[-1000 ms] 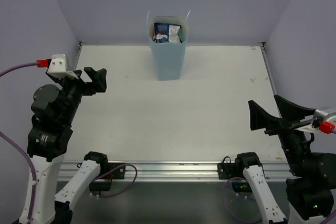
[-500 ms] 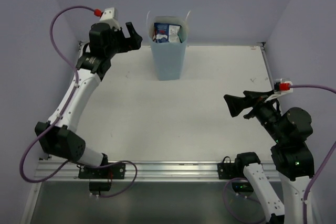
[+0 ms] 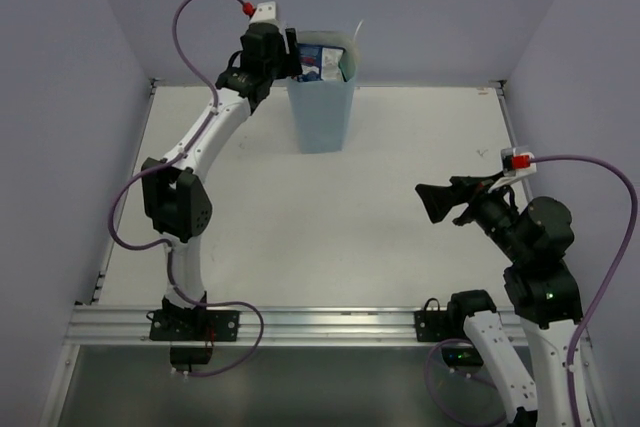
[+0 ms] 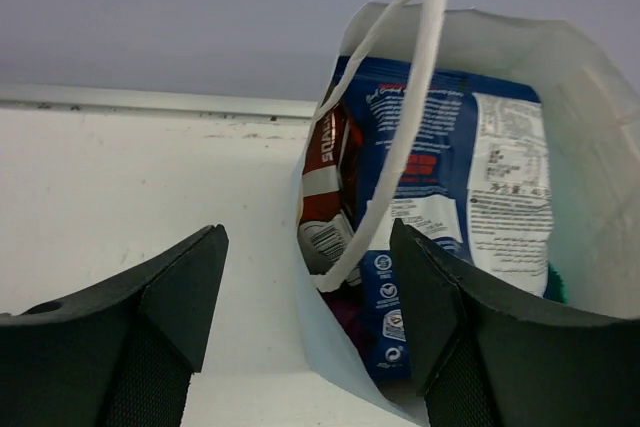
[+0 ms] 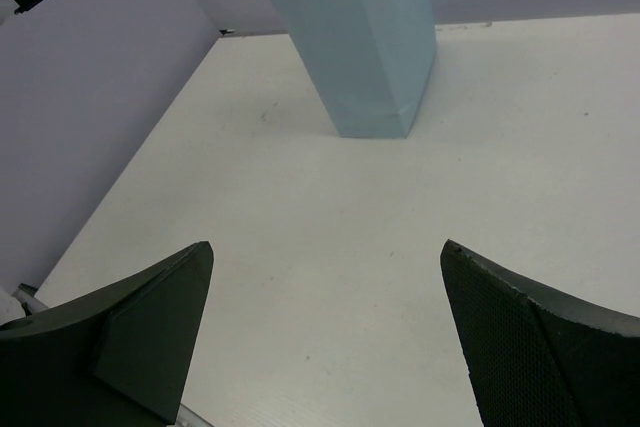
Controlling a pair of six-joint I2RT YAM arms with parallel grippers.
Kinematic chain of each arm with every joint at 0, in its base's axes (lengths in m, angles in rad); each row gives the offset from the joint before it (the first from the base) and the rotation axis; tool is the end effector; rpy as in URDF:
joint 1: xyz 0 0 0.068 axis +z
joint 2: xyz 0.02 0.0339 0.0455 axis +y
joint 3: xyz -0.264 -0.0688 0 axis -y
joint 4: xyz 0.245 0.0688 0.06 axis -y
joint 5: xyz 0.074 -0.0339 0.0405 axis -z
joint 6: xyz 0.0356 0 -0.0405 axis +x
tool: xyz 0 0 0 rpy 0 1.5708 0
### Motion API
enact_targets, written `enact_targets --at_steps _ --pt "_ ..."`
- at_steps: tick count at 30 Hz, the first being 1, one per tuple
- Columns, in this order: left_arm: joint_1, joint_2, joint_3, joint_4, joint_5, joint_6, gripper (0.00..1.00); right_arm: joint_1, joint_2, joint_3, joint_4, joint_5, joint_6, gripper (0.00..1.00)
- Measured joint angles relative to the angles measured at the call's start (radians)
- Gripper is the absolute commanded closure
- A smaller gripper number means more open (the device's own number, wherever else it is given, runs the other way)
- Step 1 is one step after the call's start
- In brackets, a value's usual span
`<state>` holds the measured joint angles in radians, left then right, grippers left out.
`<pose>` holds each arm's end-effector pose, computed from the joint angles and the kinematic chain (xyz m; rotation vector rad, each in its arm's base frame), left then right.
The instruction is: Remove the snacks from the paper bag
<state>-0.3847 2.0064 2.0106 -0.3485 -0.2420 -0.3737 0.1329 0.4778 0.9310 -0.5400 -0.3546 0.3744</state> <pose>0.4466 -0.1716 0.3772 -0.1527 1.9085 -0.2815 0.0841 0.0237 0.3868 -0.0713 1.6952 0.6756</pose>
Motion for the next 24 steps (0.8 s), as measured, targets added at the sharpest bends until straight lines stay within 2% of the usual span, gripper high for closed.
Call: enact_targets --at_steps 4,5,7,8,10,15,18,21,24 --pt "0.0 0.031 0.002 -0.039 -0.034 -0.008 0.51 0.0 0.0 -0.01 0.01 -0.003 0.0 0.01" --pt "0.0 0.038 0.003 -0.042 -0.036 -0.012 0.64 0.0 0.0 -0.01 0.013 -0.003 0.0 0.01" --pt "-0.002 0.054 0.018 -0.05 -0.035 -0.019 0.78 0.0 0.0 -0.011 0.018 -0.003 0.0 0.01" --pt "-0.002 0.06 0.03 -0.059 -0.035 -0.022 0.9 0.0 0.0 -0.011 0.021 -0.003 0.0 0.01" --pt "-0.003 0.062 0.042 -0.079 -0.032 -0.027 1.0 0.0 0.0 -0.011 0.024 -0.003 -0.001 0.01" --pt "-0.004 0.045 0.04 -0.116 -0.006 -0.026 1.0 0.0 -0.008 -0.011 0.025 -0.003 -0.008 0.01" --pt "-0.004 -0.031 -0.031 -0.167 0.047 -0.014 1.0 0.0 -0.012 -0.011 0.025 -0.003 -0.014 0.01" --pt "-0.005 -0.17 -0.177 -0.216 0.103 0.004 1.0 0.0 -0.015 -0.011 0.023 -0.002 -0.025 0.01" --pt "-0.004 -0.379 -0.391 -0.257 0.142 0.021 1.0 0.0 -0.021 -0.01 0.019 0.0 -0.038 0.01"
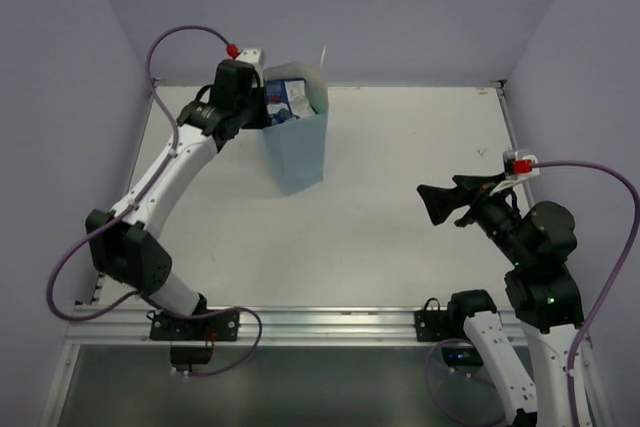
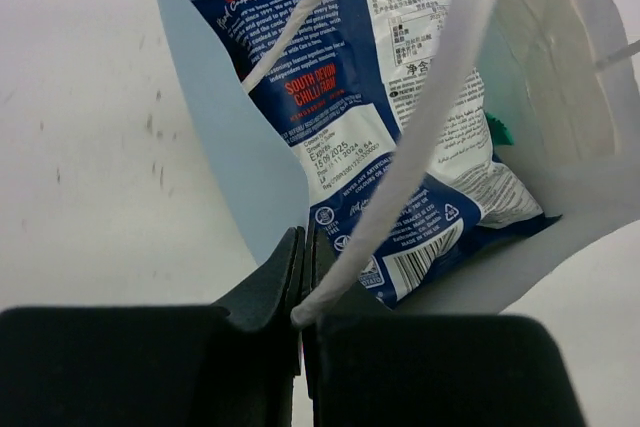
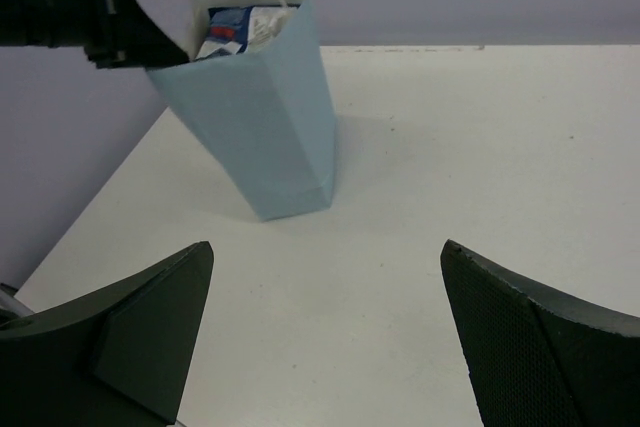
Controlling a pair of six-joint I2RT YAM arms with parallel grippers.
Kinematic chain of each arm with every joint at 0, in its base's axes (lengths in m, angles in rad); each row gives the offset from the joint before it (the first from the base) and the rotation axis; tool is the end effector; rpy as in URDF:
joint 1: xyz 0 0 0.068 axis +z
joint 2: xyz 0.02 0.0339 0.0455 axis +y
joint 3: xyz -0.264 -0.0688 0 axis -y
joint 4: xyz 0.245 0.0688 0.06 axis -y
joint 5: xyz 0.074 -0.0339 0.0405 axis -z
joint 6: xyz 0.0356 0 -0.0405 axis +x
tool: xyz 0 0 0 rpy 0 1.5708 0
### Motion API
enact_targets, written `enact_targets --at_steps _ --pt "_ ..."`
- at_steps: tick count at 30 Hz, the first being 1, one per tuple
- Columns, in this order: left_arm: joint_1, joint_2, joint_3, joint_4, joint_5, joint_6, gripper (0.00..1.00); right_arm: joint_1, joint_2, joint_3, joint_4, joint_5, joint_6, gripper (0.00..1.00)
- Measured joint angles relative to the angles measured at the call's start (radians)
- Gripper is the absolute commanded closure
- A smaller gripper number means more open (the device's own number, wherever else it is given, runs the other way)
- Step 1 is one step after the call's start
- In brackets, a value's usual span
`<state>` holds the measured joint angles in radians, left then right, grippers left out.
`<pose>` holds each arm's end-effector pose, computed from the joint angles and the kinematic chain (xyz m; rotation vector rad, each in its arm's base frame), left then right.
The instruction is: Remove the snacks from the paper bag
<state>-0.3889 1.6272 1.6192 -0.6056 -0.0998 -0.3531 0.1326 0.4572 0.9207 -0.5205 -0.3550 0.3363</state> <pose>0.3435 -0.1369 0.3721 -0.0176 2.1979 -0.3110 0.0803 0.0232 0.3871 -0.1097 1.6601 0.6461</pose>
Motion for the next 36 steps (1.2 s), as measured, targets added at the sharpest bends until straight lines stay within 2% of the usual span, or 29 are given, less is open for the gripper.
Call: enact_targets --at_steps 5,8,13,16,19,25,29,36 --pt "0.002 -0.378 -0.293 -0.085 0.02 0.005 1.0 0.0 -0.006 0.01 -0.003 -0.002 -0.014 0.01" --pt "0.002 -0.555 -0.395 -0.139 0.003 0.005 1.0 0.0 -0.006 0.016 -0.002 -0.015 -0.016 0.01" --pt "0.002 -0.731 -0.516 -0.167 -0.085 0.019 0.98 0.0 0.017 0.019 0.006 -0.092 -0.022 0.01" --pt "0.002 -0.756 -0.567 -0.137 -0.126 0.055 0.98 0.027 0.077 0.048 0.005 -0.138 -0.023 0.01" --pt "0.002 -0.737 -0.599 -0.052 -0.135 0.097 0.99 0.137 0.166 0.109 -0.003 -0.109 -0.027 0.01" --pt "0.002 -0.642 -0.634 0.167 -0.097 0.173 1.0 0.478 0.377 0.242 0.012 0.064 -0.033 0.01" --pt "0.003 -0.57 -0.632 0.268 -0.005 0.18 1.0 0.697 0.56 0.363 -0.004 0.257 -0.029 0.01" --pt "0.003 -0.602 -0.632 0.286 0.103 0.174 1.0 0.873 0.844 0.626 -0.09 0.449 -0.052 0.01"
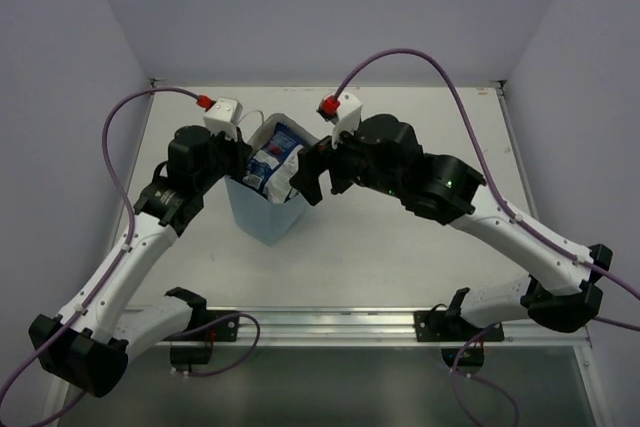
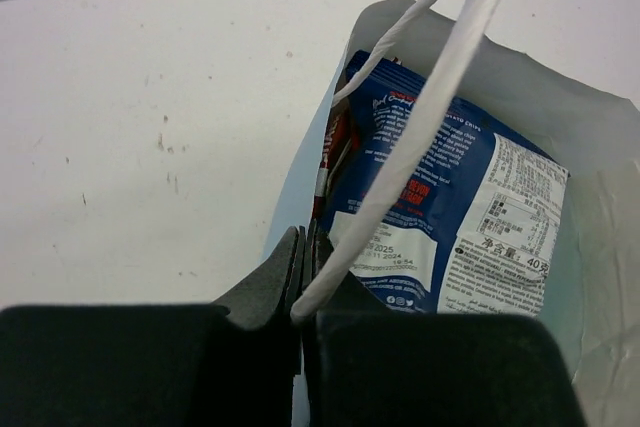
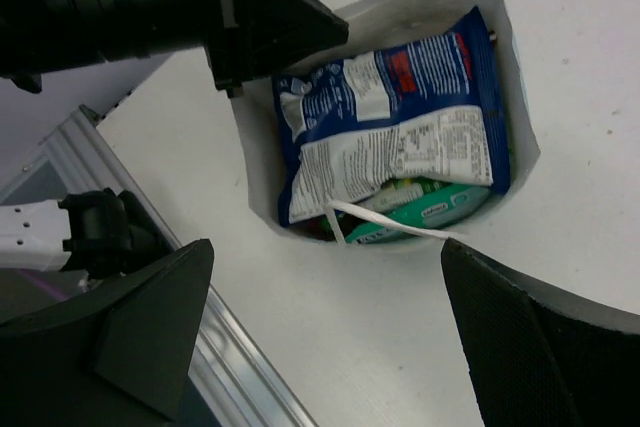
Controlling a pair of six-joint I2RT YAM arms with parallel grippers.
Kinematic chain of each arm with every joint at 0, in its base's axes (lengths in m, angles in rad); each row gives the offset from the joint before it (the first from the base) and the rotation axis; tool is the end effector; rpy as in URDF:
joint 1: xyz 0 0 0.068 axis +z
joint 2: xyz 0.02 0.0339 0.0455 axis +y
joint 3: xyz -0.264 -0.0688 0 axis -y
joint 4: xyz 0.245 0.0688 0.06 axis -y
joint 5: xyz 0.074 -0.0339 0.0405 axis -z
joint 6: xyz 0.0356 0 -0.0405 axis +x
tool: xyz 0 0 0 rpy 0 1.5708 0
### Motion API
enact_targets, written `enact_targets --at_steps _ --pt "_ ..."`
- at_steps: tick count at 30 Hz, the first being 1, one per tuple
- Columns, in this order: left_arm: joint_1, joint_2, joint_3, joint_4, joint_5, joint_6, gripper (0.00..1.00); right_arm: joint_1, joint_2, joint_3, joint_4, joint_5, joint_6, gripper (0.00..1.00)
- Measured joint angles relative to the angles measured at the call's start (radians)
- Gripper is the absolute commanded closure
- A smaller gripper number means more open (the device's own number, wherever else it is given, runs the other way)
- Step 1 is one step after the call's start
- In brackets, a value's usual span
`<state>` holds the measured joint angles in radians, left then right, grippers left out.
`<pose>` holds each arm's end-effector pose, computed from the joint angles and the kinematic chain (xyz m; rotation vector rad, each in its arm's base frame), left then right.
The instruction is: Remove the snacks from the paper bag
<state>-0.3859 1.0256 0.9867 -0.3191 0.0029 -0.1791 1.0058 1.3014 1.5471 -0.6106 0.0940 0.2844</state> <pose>0.2157 -0.0878 0.3512 0.2030 1.9369 -0.3792 0.1501 0.2305 0.4467 -0.6488 1.9045 0.7569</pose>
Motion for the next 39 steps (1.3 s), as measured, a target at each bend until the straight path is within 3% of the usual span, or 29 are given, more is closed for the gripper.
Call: enact_targets --at_steps 7,12,18,29,39 --pt "-0.002 -0.084 0.036 -0.107 0.024 0.062 1.0 0.037 0.111 0.325 -0.084 0.041 -0.051 0.01" --pt "-0.003 -0.083 0.06 -0.148 0.035 0.114 1.0 0.037 0.15 0.357 -0.063 0.037 -0.063 0.01" --pt "-0.003 -0.083 0.076 -0.166 0.066 0.121 1.0 0.037 0.246 0.205 -0.015 0.053 0.014 0.01" --pt "-0.003 -0.101 0.071 -0.171 0.066 0.063 1.0 0.038 0.236 -0.073 -0.011 0.232 0.393 0.01" --pt "-0.004 -0.15 0.046 -0.177 0.054 0.021 1.0 0.021 0.207 -0.144 0.079 0.208 0.574 0.21"
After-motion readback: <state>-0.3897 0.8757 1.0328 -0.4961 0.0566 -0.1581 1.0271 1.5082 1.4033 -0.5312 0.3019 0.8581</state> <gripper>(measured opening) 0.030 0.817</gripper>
